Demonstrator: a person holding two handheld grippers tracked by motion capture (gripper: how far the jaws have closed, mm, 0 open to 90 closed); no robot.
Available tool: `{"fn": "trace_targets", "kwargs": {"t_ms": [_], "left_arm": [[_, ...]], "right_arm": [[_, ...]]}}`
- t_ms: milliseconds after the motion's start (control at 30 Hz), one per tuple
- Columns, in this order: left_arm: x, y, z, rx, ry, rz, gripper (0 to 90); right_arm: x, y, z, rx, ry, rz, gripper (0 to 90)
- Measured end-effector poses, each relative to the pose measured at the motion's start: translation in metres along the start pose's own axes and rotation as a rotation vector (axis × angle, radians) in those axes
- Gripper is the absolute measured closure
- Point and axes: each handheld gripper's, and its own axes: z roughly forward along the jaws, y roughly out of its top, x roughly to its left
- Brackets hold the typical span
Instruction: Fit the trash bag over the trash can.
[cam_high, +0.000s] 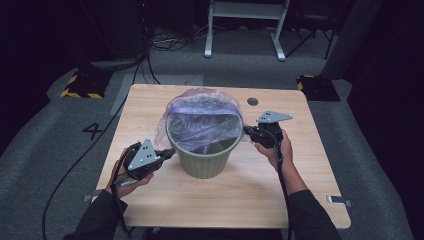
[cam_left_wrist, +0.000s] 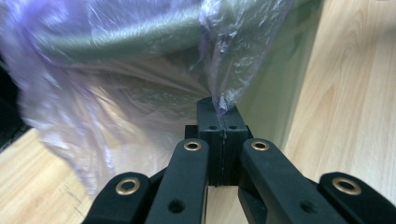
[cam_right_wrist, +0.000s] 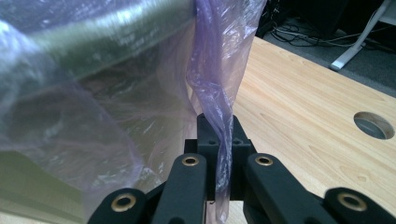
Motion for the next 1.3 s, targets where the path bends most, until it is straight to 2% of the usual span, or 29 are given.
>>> {"fn": "trace_targets", "kwargs": {"t_ms": [200,400,700,800,833,900,933,1000,1100,1200,1300], "left_arm": [[-0.006,-0.011,0.008,0.062,-0.047,0.026,90.0],[-0.009,-0.017,0.016,0.122,-0.067,0.056,90.0],[-0.011,-0.022,0.018,0.129,-0.092,0.067,90.0],[-0.013,-0.022,0.014,0.143,-0.091,0.088,90.0],[-0.013,-0.022,0.013,0.149,-0.086,0.091,90.0],[-0.01,-0.024,0.009,0.128,-0.105,0.069,90.0],[-0.008,-0.025,0.008,0.131,-0.101,0.061,90.0],[-0.005,-0.028,0.006,0.15,-0.098,0.056,89.9],[-0.001,-0.032,0.01,0.204,-0.118,0.061,90.0],[0.006,-0.033,0.011,0.208,-0.113,0.044,90.0],[0.007,-0.031,0.011,0.22,-0.104,0.063,89.9]], "right_arm": [[0.0,-0.004,0.002,0.013,0.004,0.002,89.6],[-0.001,-0.01,0.006,0.039,0.011,0.007,89.5],[0.0,-0.013,0.003,0.032,0.013,0.004,89.2],[0.002,-0.014,-0.002,0.021,-0.007,-0.01,80.2],[0.002,-0.015,-0.004,0.017,-0.004,-0.02,79.4],[0.004,-0.015,-0.01,0.006,-0.013,-0.038,78.3],[0.004,-0.015,-0.014,0.003,-0.012,-0.046,79.7],[0.006,-0.015,-0.019,0.008,-0.012,-0.069,80.8],[0.005,-0.015,-0.024,0.029,-0.013,-0.098,84.2],[0.002,-0.018,-0.027,0.039,-0.006,-0.086,84.6],[-0.001,-0.019,-0.027,0.042,-0.009,-0.08,84.3]]}}
